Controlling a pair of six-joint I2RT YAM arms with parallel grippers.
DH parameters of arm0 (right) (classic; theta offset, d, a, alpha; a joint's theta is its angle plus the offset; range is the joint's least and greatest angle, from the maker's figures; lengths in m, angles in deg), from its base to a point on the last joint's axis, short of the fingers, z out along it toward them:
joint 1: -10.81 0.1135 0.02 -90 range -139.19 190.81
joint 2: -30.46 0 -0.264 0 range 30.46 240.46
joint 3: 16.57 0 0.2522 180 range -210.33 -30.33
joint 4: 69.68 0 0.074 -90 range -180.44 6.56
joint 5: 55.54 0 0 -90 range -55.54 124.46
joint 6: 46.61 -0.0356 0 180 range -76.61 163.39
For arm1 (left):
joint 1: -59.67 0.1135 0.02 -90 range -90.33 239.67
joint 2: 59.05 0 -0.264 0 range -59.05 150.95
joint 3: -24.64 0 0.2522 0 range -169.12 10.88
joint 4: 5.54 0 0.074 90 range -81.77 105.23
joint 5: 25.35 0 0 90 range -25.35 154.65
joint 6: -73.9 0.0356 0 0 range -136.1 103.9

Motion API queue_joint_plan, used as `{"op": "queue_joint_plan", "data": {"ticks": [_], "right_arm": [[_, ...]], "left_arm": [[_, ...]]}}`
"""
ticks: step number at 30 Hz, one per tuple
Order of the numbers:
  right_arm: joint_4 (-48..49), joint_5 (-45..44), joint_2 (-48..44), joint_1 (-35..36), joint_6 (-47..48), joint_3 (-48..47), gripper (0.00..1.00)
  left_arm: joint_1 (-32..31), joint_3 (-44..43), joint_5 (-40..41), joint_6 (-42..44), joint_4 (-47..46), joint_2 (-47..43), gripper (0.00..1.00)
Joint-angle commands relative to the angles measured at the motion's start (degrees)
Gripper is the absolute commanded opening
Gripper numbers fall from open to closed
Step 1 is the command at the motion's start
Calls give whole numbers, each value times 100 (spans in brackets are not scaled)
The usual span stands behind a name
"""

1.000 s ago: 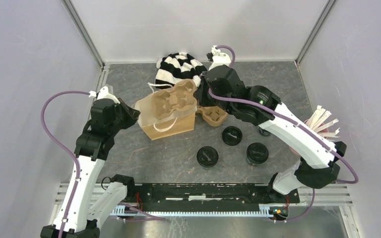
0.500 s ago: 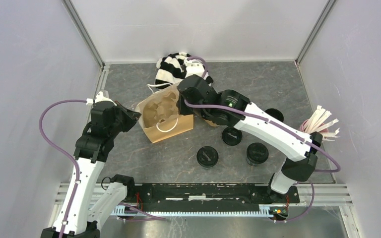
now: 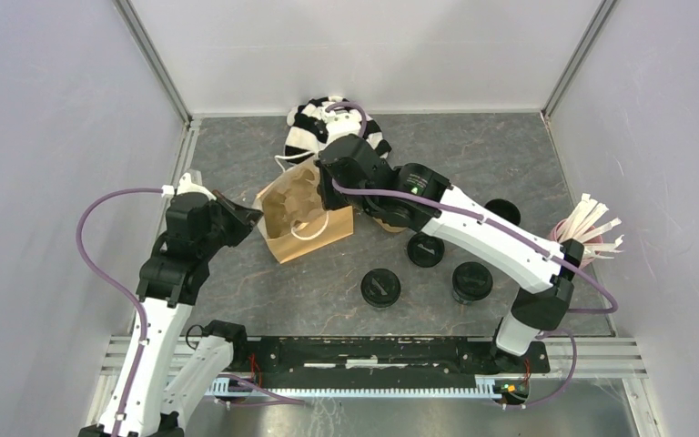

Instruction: Pack the takeout coffee

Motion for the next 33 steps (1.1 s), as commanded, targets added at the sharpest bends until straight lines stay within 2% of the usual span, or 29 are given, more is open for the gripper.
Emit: {"op": "queue_joint_plan", "data": {"ticks": [1, 5, 9, 13, 15, 21, 33], "right_arm": [[386, 479, -159, -250, 621, 161, 0], [216, 680, -243, -540, 782, 3, 0], [514, 974, -334, -581, 872, 297, 0], [177, 1121, -77, -593, 1065, -202, 0], [-88, 860, -42, -605, 1202, -400, 0], [172, 839, -85, -601, 1478, -67, 0], [744, 1512, 210, -340, 845, 348, 0]], "left_arm": [[4, 122, -338, 445, -11, -122, 2], [-9, 109, -266, 652, 78, -199, 2], [-20, 213, -455, 628, -37, -200, 2], [-40, 190, -438, 704, -51, -176, 2], [-48, 211, -423, 740, -45, -191, 2], [-57, 288, -421, 809, -34, -240, 2], [-53, 66, -618, 523, -172, -63, 2]]}}
